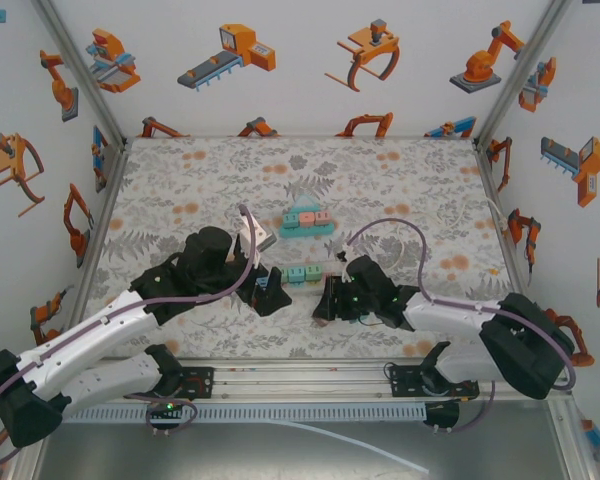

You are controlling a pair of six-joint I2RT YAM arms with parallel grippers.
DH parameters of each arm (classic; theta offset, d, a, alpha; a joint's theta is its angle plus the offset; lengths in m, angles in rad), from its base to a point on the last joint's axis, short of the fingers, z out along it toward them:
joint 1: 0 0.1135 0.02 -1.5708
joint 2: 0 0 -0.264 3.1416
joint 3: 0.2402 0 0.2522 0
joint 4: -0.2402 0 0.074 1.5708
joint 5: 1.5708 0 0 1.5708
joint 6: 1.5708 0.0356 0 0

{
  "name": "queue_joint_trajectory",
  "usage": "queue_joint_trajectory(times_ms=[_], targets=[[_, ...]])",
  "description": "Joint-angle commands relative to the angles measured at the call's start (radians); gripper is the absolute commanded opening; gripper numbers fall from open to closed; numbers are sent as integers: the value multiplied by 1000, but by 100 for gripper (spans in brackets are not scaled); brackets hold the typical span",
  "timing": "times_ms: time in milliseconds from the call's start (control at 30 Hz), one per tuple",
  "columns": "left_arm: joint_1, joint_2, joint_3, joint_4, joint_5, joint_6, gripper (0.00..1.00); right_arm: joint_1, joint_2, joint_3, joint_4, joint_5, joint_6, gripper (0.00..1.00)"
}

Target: Pull the plug off the socket

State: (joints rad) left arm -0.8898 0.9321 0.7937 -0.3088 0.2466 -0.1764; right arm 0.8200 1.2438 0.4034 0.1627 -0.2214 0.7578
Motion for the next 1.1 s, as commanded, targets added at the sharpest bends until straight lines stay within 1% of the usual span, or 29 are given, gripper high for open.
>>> queue_joint_trajectory(times_ms=[0, 100, 200, 300, 400, 433, 500, 600, 700, 800, 867, 933, 1033, 1067], targets=[[-6, -19, 26, -7, -45, 12, 97, 7, -59, 15, -52, 54, -24, 54], [-6, -28, 20, -14, -114, -5, 97, 7, -116, 22, -101, 77, -36, 56], [-6, -40, 16, -36, -220, -29, 97, 6, -185, 42, -167, 106, -65, 57], [-6, -52, 8, -50, -343, -64, 97, 7, -265, 78, -216, 146, -136, 58], [-5, -73, -15, -34, -417, -95, 97, 7, -337, 112, -228, 222, -259, 60], [-5, -81, -28, -25, -439, -108, 97, 7, -359, 121, -215, 249, -323, 61], [-5, -96, -49, -9, -478, -134, 97, 6, -389, 129, -168, 278, -457, 65], [-5, -116, -71, -13, -534, -166, 97, 6, -413, 125, -58, 285, -665, 71], [-5, -131, -90, -17, -584, -193, 97, 7, -408, 111, 68, 231, -873, 74], [-5, -141, -110, -19, -622, -220, 97, 7, -375, 114, 99, 99, -1120, 76], [-5, -141, -122, -23, -661, -247, 97, 6, -347, 126, 67, 21, -1284, 78], [-3, -137, -134, -34, -707, -272, 97, 7, -309, 149, 15, -32, -1414, 83], [-2, -126, -138, -54, -757, -287, 97, 5, -243, 232, -167, -122, -1566, 84], [-1, -123, -140, -55, -765, -288, 97, 5, -215, 257, -207, -133, -1583, 85]])
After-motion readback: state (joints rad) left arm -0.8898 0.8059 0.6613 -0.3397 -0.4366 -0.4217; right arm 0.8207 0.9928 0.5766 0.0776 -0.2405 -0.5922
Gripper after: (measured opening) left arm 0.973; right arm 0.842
